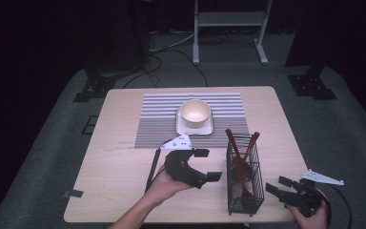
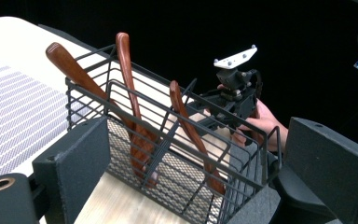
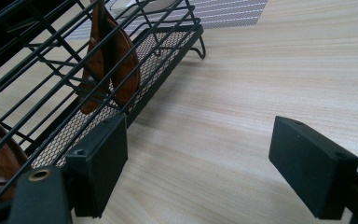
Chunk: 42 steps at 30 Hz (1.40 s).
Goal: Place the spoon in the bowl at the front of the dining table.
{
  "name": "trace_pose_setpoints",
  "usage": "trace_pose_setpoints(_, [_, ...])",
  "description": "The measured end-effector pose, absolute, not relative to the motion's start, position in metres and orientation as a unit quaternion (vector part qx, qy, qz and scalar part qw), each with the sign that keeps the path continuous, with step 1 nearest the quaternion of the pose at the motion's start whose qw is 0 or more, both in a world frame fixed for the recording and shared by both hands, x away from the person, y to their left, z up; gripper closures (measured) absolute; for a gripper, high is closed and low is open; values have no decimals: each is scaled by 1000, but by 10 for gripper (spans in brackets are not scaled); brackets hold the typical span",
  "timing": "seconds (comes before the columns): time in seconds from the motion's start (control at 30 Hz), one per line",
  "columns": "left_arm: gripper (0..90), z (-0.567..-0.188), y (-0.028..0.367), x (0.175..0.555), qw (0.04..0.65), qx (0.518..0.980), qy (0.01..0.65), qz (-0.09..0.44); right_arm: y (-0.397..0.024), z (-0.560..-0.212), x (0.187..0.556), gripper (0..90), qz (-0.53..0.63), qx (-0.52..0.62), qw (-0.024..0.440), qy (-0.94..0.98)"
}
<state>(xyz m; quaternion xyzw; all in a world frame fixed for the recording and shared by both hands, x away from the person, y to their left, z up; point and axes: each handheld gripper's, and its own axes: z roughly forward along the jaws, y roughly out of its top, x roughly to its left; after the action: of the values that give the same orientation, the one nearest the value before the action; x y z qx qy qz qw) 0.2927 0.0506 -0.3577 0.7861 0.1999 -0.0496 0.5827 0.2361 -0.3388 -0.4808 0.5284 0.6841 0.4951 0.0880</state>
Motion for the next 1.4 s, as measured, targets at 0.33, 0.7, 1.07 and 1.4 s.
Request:
trace_pose_setpoints(0.33, [95,-355,34,298,579,789,198,-61,-339,-481,236,183,497,528,86,684])
trace_pose_setpoints(0.7, [119,-350,20,304,576,791,196,-62,-338,-482,237,183,497,524,80,687])
trace_pose_setpoints(1.07, [212,-350,12,309,574,793,194,-55,-339,-482,237,184,496,521,82,689])
trace_pose_setpoints(1.4, [323,-353,2,314,567,797,198,-59,-339,-481,237,183,496,521,83,689])
